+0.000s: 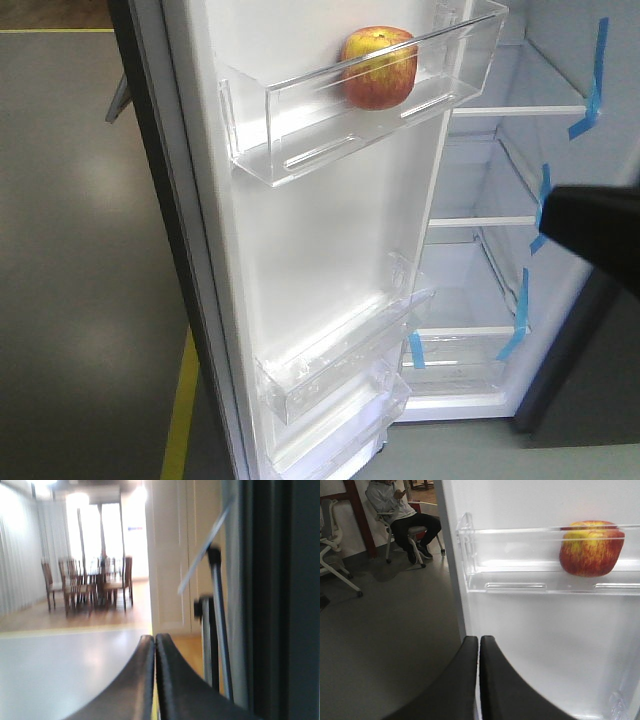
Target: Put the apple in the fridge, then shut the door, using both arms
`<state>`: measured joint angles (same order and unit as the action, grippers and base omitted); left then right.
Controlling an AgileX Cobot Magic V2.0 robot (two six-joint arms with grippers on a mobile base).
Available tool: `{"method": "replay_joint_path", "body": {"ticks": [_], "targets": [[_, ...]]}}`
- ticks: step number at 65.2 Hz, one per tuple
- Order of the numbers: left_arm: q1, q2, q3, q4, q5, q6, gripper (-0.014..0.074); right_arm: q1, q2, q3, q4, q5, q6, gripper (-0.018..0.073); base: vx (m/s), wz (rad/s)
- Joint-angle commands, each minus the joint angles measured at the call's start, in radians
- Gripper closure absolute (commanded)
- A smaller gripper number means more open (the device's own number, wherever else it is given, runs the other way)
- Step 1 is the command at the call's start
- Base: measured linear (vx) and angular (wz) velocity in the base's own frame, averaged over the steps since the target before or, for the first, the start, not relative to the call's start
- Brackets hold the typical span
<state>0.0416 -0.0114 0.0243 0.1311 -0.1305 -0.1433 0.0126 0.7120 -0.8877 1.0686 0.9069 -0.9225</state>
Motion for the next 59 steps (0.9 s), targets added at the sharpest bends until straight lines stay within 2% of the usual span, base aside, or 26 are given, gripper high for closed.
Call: {"method": "replay_joint_path", "body": {"ticks": [1, 4, 7, 14, 16, 26, 35, 38, 41, 43, 47, 51, 59], "targets": [[-0.006, -0.016, 0.029, -0.008, -0.162, -0.003, 0.0602, -0.001, -0.079, 0.054, 0.048, -0.042, -0.008, 0.0564, 0.0, 0.0], [-0.006, -0.016, 0.029, -0.009, -0.196, -0.004, 0.0602, -0.001, -0.116, 0.09, 0.048, -0.042, -0.002, 0.0564, 0.0, 0.0], [-0.006, -0.016, 0.026, -0.011, -0.226, -0.037, 0.0602, -0.001, -0.145, 0.116, 0.045, -0.042, 0.011, 0.0564, 0.0, 0.0], [-0.006, -0.016, 0.021, -0.011, -0.263, -0.184, 0.0602, -0.001, -0.203, 0.159, 0.044, -0.044, 0.041, 0.0564, 0.0, 0.0], [-0.006, -0.016, 0.021, -0.011, -0.275, -0.266, 0.0602, -0.001, -0.215, 0.167, 0.043, -0.044, 0.048, 0.0564, 0.0, 0.0], [-0.006, -0.016, 0.021, -0.011, -0.323, -0.538, 0.0602, -0.001, -0.254, 0.173, 0.024, -0.044, 0.071, 0.0564, 0.0, 0.0], [-0.006, -0.016, 0.021, -0.011, -0.392, -0.838, 0.0602, -0.001, -0.255, 0.173, 0.026, -0.04, 0.087, 0.0564, 0.0, 0.0], [-0.006, -0.016, 0.019, -0.02, -0.424, -0.949, 0.0602, -0.001, -0.255, 0.173, 0.026, -0.04, 0.09, 0.0564, 0.0, 0.0], [-0.006, -0.016, 0.018, -0.032, -0.445, -1.025, 0.0602, -0.001, -0.255, 0.173, 0.026, -0.04, 0.09, 0.0564, 0.0, 0.0], [-0.006, -0.016, 0.018, -0.045, -0.468, -1.118, 0.0602, -0.001, -0.255, 0.173, 0.026, -0.04, 0.09, 0.0564, 0.0, 0.0], [-0.006, -0.016, 0.016, -0.054, -0.503, -1.216, 0.0602, -0.001, -0.255, 0.173, 0.026, -0.041, 0.09, 0.0564, 0.0, 0.0], [-0.006, -0.014, -0.006, -0.052, -0.496, -1.26, 0.0602, -0.001, -0.255, 0.173, 0.026, -0.041, 0.09, 0.0564, 0.0, 0.0], [-0.006, 0.002, -0.113, -0.05, -0.414, -1.249, 0.0602, -0.001, -0.255, 0.173, 0.026, -0.042, 0.09, 0.0564, 0.0, 0.0]]}}
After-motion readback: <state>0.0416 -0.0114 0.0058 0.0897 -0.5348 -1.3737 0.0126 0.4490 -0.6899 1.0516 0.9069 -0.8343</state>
